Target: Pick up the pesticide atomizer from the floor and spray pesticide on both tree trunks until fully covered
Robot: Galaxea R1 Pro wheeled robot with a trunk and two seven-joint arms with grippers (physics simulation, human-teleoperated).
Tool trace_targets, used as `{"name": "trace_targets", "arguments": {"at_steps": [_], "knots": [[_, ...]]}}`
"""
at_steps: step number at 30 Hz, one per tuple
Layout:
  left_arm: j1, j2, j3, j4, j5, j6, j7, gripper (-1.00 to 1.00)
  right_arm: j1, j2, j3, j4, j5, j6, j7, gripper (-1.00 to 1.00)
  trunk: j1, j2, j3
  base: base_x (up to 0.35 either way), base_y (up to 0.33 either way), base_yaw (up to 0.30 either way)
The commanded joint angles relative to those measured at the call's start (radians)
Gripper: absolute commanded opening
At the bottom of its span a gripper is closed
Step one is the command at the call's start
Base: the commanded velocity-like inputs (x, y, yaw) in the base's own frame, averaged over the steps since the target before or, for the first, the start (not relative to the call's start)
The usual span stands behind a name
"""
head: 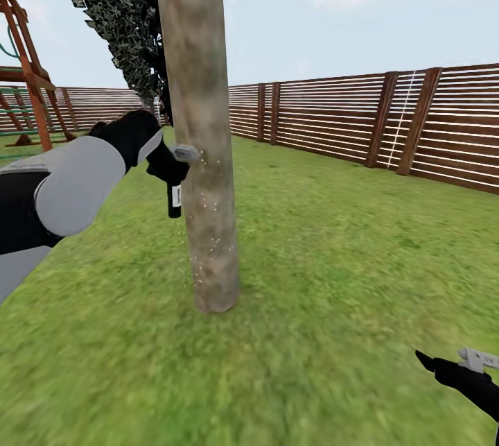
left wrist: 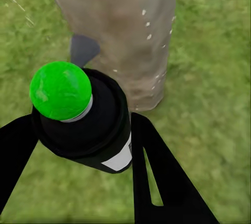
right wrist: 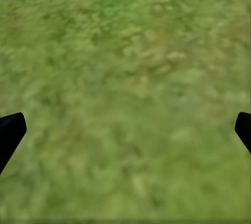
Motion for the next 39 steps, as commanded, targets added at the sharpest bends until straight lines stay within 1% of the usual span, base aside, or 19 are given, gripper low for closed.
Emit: {"name": "trace_targets", "arguments": {"at_steps": [1,4,6,12,16,19,22,24,25,26,31,36,39], "knots": [[0.012,0.006,0.004,0.0,0.003,-0.001,0.0,-1.0,0.0,0.0,0.0,0.0,0.0,0.0,0.0,1.0,0.0,0.0,0.0,0.0,0.0,0.0],[0.055,0.028,0.004,0.0,0.003,-0.003,0.0,-1.0,0.0,0.0,0.0,0.0,0.0,0.0,0.0,1.0,0.0,0.0,0.0,0.0,0.0,0.0],[0.106,0.041,0.004,0.0,0.003,-0.005,0.0,-1.0,0.0,0.0,0.0,0.0,0.0,0.0,0.0,1.0,0.0,0.0,0.0,0.0,0.0,0.0],[0.26,0.044,0.004,-0.001,0.002,-0.017,0.003,-1.0,0.0,0.0,0.0,0.0,0.0,0.0,0.0,1.0,0.0,0.0,0.0,0.0,0.0,0.0],[0.321,0.043,0.004,-0.004,0.003,-0.032,0.005,-1.0,0.0,0.0,0.001,0.0,0.001,0.0,0.0,1.0,0.0,0.0,0.0,0.0,0.0,0.0],[0.353,0.043,0.005,-0.004,0.003,-0.09,0.006,-1.0,0.0,0.0,0.001,0.001,0.002,0.0,0.0,1.0,0.0,0.0,0.0,0.0,0.0,0.0],[0.393,0.043,0.005,-0.005,0.004,-0.128,0.008,-1.0,0.0,0.0,0.002,0.003,0.002,0.0,-0.001,1.0,0.0,0.0,0.0,0.0,0.0,0.0],[0.406,0.043,0.005,-0.004,0.005,-0.177,0.015,-1.0,0.0,0.0,0.002,0.004,0.002,0.0,-0.001,1.0,0.0,0.0,0.0,0.0,0.0,0.0],[0.419,0.043,0.006,-0.004,0.006,-0.192,0.016,-1.0,0.0,0.0,0.002,0.005,0.002,0.0,-0.001,1.0,0.0,0.0,0.0,0.0,0.0,0.0],[0.442,0.042,0.006,-0.004,0.008,-0.203,0.018,-1.0,0.0,0.0,0.002,0.005,0.002,0.0,-0.001,1.0,0.0,0.0,0.0,0.0,0.0,0.0],[0.472,0.041,0.007,-0.003,0.01,-0.216,0.017,-1.0,0.0,0.0,0.002,0.003,0.002,0.0,0.001,1.0,0.0,0.0,0.0,0.0,0.0,0.079],[0.473,0.041,0.008,-0.001,0.012,-0.216,0.016,-1.0,0.0,0.0,0.002,0.003,0.002,0.0,0.0,1.0,0.0,0.0,0.0,0.0,-0.011,0.255],[0.474,0.041,0.007,-0.001,0.012,-0.216,0.015,-1.0,0.0,0.0,0.002,0.003,0.002,0.0,0.001,1.0,0.0,0.0,0.0,0.0,-0.223,0.061]]}}
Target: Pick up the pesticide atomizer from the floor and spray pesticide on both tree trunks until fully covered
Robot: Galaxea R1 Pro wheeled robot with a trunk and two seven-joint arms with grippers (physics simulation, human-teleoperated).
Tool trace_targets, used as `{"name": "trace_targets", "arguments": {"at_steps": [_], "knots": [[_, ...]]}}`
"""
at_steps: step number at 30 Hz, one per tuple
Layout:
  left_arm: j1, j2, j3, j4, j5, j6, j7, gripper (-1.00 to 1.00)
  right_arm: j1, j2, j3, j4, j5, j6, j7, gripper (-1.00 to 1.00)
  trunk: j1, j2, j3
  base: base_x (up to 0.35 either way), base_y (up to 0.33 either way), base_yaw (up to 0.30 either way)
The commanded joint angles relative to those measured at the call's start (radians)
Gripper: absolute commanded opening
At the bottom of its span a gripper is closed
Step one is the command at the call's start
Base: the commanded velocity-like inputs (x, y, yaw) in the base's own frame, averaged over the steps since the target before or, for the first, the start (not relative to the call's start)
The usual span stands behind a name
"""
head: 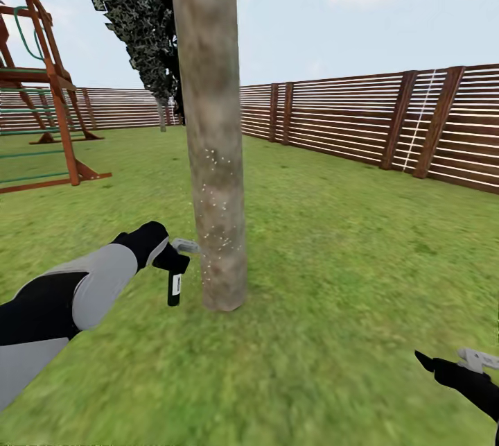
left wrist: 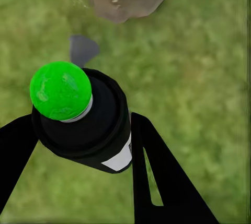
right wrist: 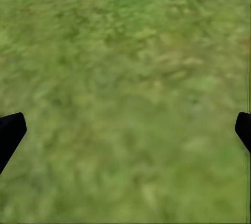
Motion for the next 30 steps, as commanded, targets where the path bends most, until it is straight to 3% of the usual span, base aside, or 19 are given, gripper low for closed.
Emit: {"name": "trace_targets", "arguments": {"at_steps": [1,15,18,23,30], "knots": [[0.006,-0.001,0.0,0.0,0.0,0.0,0.0,-1.0,0.0,0.0,0.0,0.0,0.0,0.0,0.0,1.0,0.0,0.0,0.0,0.0,-0.293,0.014],[0.015,-0.003,0.002,-0.001,0.001,0.004,0.002,-1.0,0.0,0.001,0.0,-0.003,0.0,0.002,0.0,1.0,0.0,0.0,0.0,-0.047,-0.319,0.194],[0.015,-0.005,0.001,-0.003,0.036,0.005,0.002,-1.0,0.0,0.001,0.0,-0.003,0.0,0.002,0.0,1.0,0.0,0.0,0.0,-0.001,-0.344,0.016],[0.015,-0.007,0.001,-0.001,0.043,0.006,0.002,-1.0,0.0,0.001,-0.001,-0.003,0.0,0.002,-0.001,1.0,0.0,0.0,0.0,0.0,-0.347,0.029],[0.015,-0.006,0.001,0.001,0.043,0.006,0.002,-1.0,0.0,0.001,0.0,-0.003,0.0,0.002,-0.002,1.0,0.0,0.0,0.0,0.0,-0.346,0.234]]}}
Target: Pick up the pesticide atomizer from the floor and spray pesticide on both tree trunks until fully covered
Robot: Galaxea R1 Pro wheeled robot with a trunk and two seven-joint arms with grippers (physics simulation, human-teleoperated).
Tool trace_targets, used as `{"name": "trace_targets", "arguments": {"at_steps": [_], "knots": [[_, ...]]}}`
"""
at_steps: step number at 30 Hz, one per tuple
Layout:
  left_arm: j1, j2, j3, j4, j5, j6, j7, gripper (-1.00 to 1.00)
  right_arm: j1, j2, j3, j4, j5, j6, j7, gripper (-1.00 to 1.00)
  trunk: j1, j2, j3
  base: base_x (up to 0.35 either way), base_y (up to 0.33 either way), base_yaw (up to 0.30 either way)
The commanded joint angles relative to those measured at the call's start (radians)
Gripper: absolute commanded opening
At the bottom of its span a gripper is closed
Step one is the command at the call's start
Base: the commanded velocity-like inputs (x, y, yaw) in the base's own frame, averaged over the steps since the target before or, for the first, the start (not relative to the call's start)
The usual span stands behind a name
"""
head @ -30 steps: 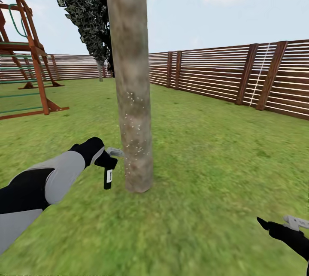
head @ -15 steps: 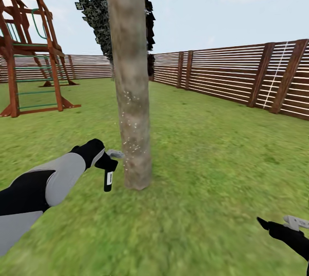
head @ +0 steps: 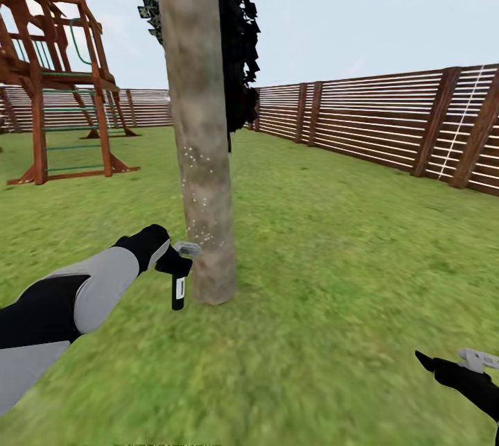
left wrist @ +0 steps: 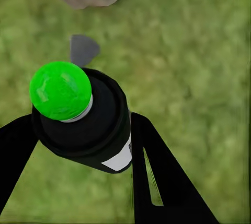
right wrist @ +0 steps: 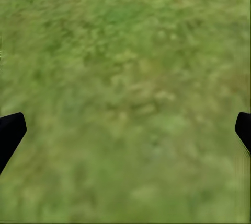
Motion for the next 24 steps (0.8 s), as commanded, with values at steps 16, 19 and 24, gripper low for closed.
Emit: {"name": "trace_targets", "arguments": {"at_steps": [16,19,24], "knots": [[0.0,0.0,0.0,0.0,0.0,0.0,0.0,-1.0,0.0,0.0,0.0,0.0,0.0,-0.001,0.0,1.0,0.0,0.0,0.0,-0.03,-0.17,0.178],[0.0,0.0,0.0,0.0,0.0,0.0,0.0,-1.0,0.0,0.0,0.0,0.0,0.0,-0.002,0.0,1.0,0.0,0.0,0.0,-0.091,-0.297,0.242],[0.0,0.003,0.0,-0.001,-0.001,0.0,0.0,-1.0,0.0,0.0,0.0,0.0,0.0,-0.002,0.0,1.0,0.0,0.0,0.0,-0.051,-0.317,0.254]]}}
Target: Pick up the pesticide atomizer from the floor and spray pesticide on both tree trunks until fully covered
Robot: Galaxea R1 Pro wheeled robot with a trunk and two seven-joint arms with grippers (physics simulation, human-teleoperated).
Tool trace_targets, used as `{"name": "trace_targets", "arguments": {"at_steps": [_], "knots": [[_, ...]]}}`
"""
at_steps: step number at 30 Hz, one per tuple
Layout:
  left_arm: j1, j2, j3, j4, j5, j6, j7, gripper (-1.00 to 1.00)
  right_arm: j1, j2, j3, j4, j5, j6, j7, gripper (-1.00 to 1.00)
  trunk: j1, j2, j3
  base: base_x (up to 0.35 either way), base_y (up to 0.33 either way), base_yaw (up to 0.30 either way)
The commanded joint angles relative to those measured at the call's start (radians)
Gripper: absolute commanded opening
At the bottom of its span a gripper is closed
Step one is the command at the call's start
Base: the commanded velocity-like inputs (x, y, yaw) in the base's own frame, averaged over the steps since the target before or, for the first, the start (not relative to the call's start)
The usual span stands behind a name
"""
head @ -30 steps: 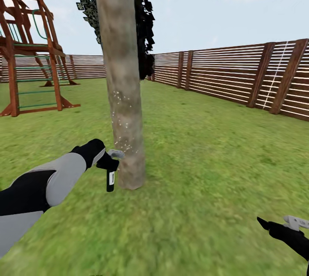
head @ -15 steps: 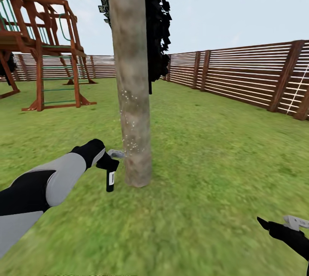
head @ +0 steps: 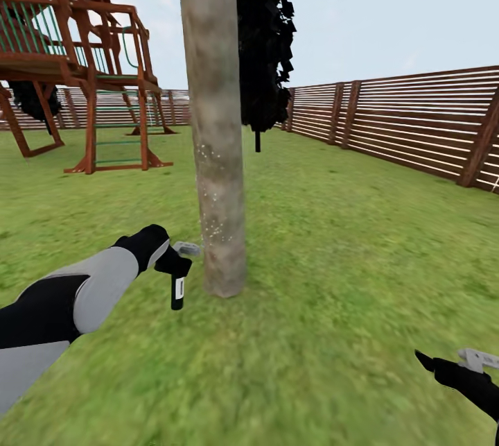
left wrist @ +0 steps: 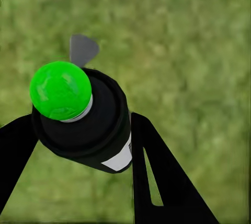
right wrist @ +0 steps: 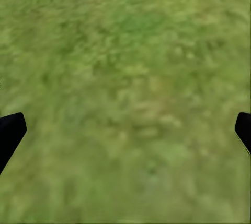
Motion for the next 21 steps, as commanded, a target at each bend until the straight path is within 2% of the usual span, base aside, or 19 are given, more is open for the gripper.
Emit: {"name": "trace_targets", "arguments": {"at_steps": [1,5,14,21], "knots": [[0.0,0.0,0.0,0.0,0.0,0.0,0.001,-1.0,0.0,0.0,0.0,0.0,0.0,0.0,0.0,1.0,0.0,0.0,0.0,-0.006,-0.342,0.256],[0.0,0.0,-0.001,0.0,-0.002,0.02,0.002,-1.0,0.0,0.0,0.0,0.0,0.0,0.0,0.0,1.0,0.0,0.0,0.0,-0.001,-0.346,0.184],[0.0,0.0,-0.003,0.0,-0.004,0.029,0.002,-1.0,0.0,0.0,0.0,0.0,0.001,0.0,0.001,1.0,0.0,0.0,0.0,0.0,-0.348,0.011],[0.0,0.0,-0.003,0.0,-0.004,0.029,0.002,-1.0,0.0,0.0,0.0,0.0,0.002,0.0,0.002,1.0,0.0,0.0,0.0,0.005,-0.348,0.215]]}}
